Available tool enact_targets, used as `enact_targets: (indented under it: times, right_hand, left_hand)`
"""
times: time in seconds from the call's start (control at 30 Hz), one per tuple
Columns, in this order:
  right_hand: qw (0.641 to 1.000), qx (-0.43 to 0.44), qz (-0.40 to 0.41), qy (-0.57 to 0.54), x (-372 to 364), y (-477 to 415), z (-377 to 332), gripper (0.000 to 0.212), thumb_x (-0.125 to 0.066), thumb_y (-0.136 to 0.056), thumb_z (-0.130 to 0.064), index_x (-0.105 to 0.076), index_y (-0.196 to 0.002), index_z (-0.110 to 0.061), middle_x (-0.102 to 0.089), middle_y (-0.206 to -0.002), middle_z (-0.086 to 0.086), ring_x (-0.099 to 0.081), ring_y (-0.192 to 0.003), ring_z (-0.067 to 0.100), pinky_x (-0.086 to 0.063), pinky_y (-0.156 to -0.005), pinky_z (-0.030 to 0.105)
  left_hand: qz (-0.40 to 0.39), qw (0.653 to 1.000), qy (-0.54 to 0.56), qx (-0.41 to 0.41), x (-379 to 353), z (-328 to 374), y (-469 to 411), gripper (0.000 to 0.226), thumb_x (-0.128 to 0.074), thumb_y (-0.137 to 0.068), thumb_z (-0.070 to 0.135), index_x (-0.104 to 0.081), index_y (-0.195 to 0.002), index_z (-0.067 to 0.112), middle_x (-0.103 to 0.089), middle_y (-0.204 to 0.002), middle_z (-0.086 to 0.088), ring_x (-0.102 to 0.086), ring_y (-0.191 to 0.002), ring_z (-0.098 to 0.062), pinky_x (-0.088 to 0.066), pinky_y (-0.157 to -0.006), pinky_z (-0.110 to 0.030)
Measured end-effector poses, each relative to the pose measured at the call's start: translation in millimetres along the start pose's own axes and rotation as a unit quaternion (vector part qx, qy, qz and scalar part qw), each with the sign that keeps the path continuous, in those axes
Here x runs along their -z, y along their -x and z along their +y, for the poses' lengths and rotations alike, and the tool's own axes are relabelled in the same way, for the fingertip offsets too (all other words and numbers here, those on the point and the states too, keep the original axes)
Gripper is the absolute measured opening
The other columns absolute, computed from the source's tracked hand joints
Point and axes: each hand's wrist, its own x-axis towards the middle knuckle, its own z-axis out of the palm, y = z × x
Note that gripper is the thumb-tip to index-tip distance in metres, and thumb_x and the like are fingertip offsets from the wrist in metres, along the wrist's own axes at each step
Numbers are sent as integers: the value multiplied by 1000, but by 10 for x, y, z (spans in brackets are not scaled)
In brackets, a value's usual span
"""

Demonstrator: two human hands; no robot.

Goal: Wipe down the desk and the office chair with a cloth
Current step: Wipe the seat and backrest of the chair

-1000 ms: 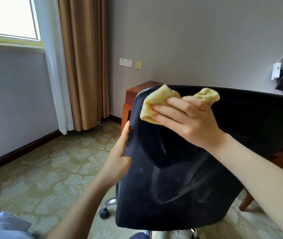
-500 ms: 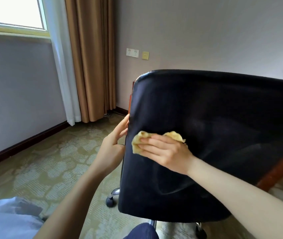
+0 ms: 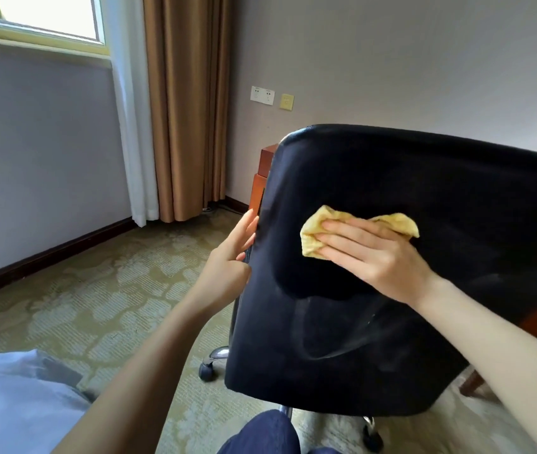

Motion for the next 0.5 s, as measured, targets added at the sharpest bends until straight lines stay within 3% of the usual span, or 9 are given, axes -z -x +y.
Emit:
enact_targets:
  times: [0.27, 0.4, 0.47, 0.5]
  right_hand:
    - [983, -105, 127, 83, -70, -957, -5, 25, -55, -95, -5, -68, -116, -10, -63, -123, 7, -56, -120, 22, -42, -103, 36]
    - [981, -125, 123, 80, -382, -1085, -226, 21, -58, -94, -6, -71, -109, -10, -67, -118, 6, -58, -117, 19, -44, -102, 35]
    - [988, -110, 92, 56, -551, -974, -404, 19, -59, -92, -5, -74, -102, -11, -68, -114, 5, -60, -115, 18, -47, -100, 34]
    - [991, -101, 69, 44, -630, -884, -504, 19, -59, -91, -4, -75, -100, -12, -69, -113, 4, -60, -114, 17, -48, -98, 33]
  left_hand:
    - [-12, 999, 48, 20, 75, 36, 10, 99, -30, -65, -32, -24, -149, 21, -39, -148, -1, -34, -136, -11, -42, -76, 1]
    - [20, 996, 87, 28, 97, 15, 27, 96, -24, -64, -34, -29, -146, 16, -53, -129, 2, -52, -116, -3, -47, -77, -7]
    - [49, 994, 93, 28, 105, -5, 28, 93, -23, -66, -34, -34, -143, 17, -54, -129, -2, -57, -111, -5, -50, -84, -14]
    - [61, 995, 79, 29, 115, -21, 34, 89, -24, -69, -32, -36, -142, 19, -53, -130, -1, -60, -106, -4, -49, -79, -14]
